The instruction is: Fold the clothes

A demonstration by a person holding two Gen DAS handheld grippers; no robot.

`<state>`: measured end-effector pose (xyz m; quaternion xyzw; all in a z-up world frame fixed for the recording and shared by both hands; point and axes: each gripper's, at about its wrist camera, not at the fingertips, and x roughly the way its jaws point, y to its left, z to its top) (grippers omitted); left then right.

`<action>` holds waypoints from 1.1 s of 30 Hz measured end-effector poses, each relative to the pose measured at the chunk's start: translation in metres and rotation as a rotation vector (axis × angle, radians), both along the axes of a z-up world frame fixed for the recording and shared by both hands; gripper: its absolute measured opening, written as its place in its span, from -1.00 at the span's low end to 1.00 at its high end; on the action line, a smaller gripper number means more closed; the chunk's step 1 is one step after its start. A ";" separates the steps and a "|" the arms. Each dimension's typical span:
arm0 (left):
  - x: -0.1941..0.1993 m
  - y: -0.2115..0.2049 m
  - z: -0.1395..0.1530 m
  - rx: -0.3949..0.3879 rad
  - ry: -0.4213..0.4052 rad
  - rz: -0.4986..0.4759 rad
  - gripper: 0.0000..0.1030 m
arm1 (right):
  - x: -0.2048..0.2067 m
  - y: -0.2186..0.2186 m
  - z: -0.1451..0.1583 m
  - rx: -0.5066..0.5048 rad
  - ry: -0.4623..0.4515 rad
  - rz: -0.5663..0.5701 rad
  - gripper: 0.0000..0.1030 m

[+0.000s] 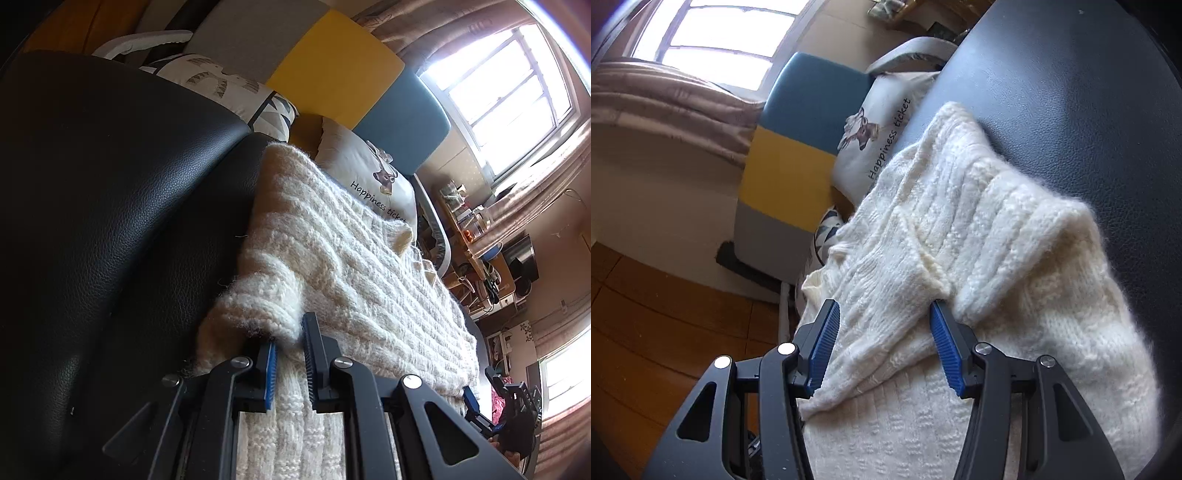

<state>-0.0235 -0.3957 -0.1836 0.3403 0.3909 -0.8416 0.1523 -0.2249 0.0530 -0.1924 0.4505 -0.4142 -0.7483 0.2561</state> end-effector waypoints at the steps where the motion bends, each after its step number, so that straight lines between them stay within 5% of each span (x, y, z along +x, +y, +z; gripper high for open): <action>1: 0.000 0.001 0.000 -0.006 -0.001 -0.002 -0.77 | -0.001 -0.001 0.000 0.006 0.007 -0.003 0.05; 2: -0.001 0.001 0.000 -0.013 -0.001 -0.003 -0.77 | -0.003 -0.005 0.002 0.036 0.019 0.002 0.02; 5: -0.002 0.004 0.001 -0.042 -0.006 -0.011 -0.77 | -0.010 -0.020 0.015 0.205 0.074 0.028 -0.78; 8: -0.002 0.005 0.002 -0.050 -0.006 -0.008 -0.77 | -0.014 -0.031 0.032 0.317 0.142 0.061 -0.85; 13: 0.004 0.007 0.001 -0.075 0.018 0.017 -0.77 | -0.010 -0.032 0.072 0.352 0.299 0.090 -0.85; 20: 0.003 0.009 0.001 -0.092 0.008 -0.007 -0.77 | -0.025 -0.022 0.015 0.384 0.140 0.096 -0.85; 26: 0.005 0.011 0.001 -0.103 0.003 -0.018 -0.76 | -0.016 -0.023 0.054 0.360 0.276 0.113 -0.84; 30: 0.004 0.011 0.002 -0.104 -0.006 -0.023 -0.71 | -0.027 -0.029 0.024 0.492 0.142 0.129 -0.84; 33: 0.004 0.012 0.005 -0.118 -0.017 -0.044 -0.65 | -0.026 -0.020 0.017 0.411 0.125 0.107 -0.62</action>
